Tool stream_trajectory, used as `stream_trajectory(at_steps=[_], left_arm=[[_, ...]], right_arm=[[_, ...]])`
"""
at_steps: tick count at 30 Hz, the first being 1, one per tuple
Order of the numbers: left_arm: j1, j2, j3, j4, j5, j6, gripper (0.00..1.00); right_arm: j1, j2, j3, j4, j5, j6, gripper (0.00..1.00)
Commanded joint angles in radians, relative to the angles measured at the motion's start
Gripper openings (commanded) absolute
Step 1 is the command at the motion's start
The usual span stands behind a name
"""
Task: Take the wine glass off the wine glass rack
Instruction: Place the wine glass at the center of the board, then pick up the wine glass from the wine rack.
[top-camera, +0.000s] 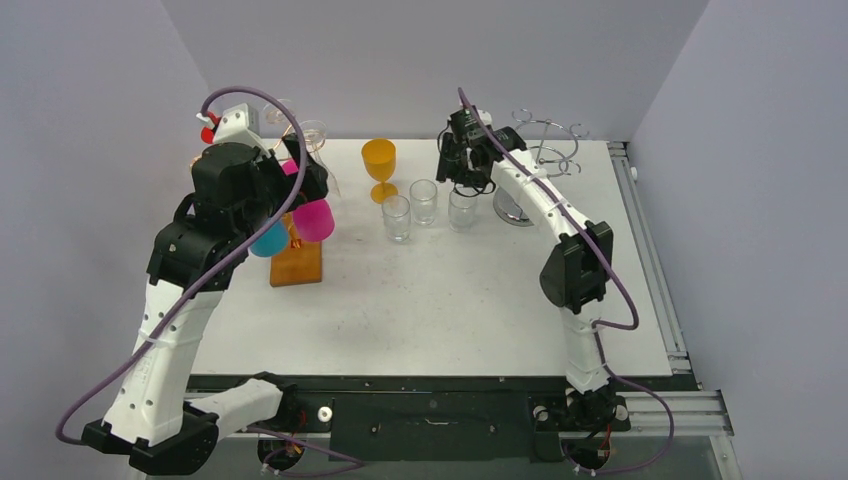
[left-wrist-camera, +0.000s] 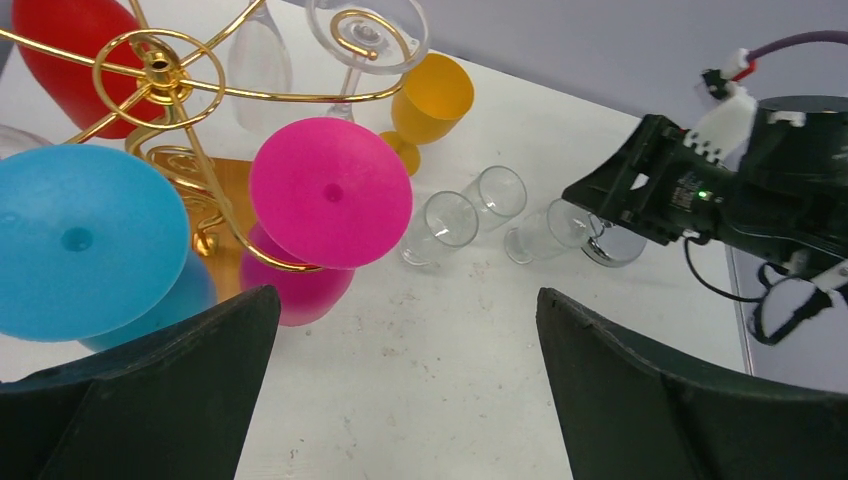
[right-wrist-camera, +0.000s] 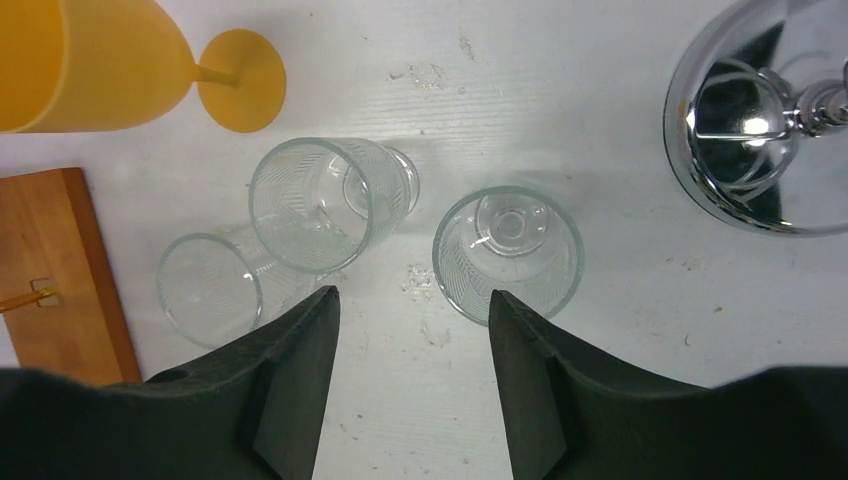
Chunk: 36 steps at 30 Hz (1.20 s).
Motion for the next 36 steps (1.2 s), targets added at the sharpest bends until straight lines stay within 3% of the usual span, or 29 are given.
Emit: stream_trajectory(at_steps=[1,9,13,19,29,36], left_arm=[[0.025,0.009,0.062,-0.042,-0.045,-0.016,0.99],[0.064,0.049,0.119,-0.064,-0.062,0.007,0.83],[0.079,0.072,0.150,-0.068,-0.071,0.024,0.76],[0.106,0.099,0.167,-0.078,-0.080,0.029,0.64],[0.123,0.054,0.154,-0.106,-0.060,0.025,0.63],[0.123,0.007,0.147,-0.118,-0.042,0.024,0.63]], right_arm=[[0.005,-0.154,-0.008,0.012,0.025,0.015,0.53],[0.020,-0.326,-0.123,0.146,-0.147,0.084,0.52],[0.045,-0.396,-0.226,0.365,-0.306,0.207,0.50],[0.120,-0.406,-0.268,0.599,-0.405,0.366,0.49],[0.252,-0.284,-0.249,0.896,-0.470,0.580,0.43],[0.306,-0.238,-0.228,0.905,-0.456,0.600,0.40]])
